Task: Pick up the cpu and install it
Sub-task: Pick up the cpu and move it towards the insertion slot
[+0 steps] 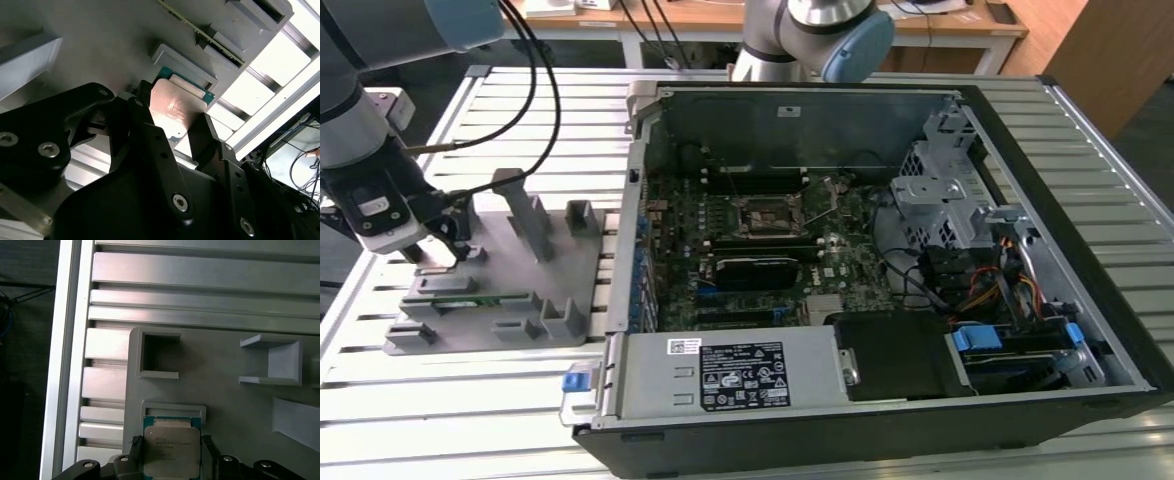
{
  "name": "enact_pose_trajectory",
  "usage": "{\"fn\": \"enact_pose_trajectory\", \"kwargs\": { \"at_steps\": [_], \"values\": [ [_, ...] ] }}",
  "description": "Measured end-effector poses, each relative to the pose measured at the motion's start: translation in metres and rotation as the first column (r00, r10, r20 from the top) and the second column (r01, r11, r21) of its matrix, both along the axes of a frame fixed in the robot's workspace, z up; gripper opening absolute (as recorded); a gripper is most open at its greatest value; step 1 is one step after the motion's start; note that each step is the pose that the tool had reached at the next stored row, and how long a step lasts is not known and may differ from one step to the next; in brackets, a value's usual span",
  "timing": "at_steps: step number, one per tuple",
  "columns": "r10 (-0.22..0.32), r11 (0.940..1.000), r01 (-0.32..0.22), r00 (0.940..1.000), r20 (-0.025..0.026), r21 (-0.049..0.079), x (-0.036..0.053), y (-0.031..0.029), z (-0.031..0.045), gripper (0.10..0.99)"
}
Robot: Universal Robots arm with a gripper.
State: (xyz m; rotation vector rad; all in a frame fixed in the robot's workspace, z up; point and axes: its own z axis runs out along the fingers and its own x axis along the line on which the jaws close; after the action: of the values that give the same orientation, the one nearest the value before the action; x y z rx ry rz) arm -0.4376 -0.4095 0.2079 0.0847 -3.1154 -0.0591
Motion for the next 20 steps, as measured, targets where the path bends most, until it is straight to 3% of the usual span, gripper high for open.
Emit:
{"fn": "enact_pose_trajectory", "kwargs": {
  "at_steps": [20],
  "values": [
    [0.0, 1.0, 0.0, 1.0, -0.0002, 0.0, 0.0, 0.0, 0.0064, 0.541]
  ]
}}
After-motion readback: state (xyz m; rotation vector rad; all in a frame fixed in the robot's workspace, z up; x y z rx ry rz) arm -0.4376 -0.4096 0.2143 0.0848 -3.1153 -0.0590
